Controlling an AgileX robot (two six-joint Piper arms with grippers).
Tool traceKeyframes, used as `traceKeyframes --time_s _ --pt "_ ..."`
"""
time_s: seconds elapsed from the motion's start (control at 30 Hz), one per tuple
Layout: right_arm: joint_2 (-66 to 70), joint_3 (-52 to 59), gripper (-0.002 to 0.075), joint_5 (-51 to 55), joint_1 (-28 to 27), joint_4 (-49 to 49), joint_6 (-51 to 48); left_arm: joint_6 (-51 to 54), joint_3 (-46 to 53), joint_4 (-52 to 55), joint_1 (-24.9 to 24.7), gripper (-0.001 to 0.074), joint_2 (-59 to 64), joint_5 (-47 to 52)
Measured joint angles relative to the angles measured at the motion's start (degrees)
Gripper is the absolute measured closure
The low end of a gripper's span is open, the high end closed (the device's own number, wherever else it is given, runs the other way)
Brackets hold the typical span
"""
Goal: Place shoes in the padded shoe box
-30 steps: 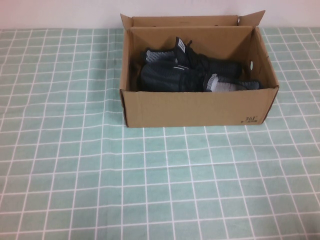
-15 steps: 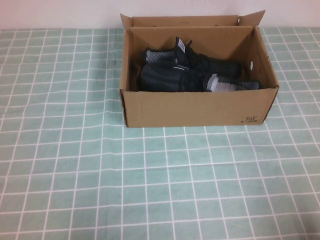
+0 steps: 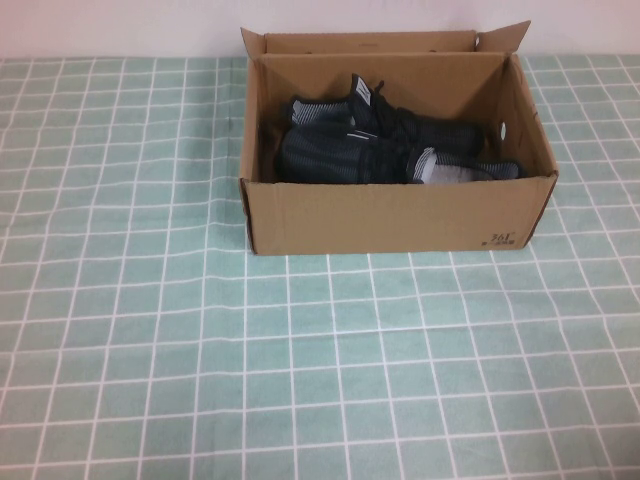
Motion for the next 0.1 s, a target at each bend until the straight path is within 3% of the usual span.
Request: traceKeyframes --time_s 0.1 --pt "0.0 0.0 0.0734 0.0 0.0 0.0 0.0 0.0 0.0 0.0 0.0 0.0739 0.0 0.0"
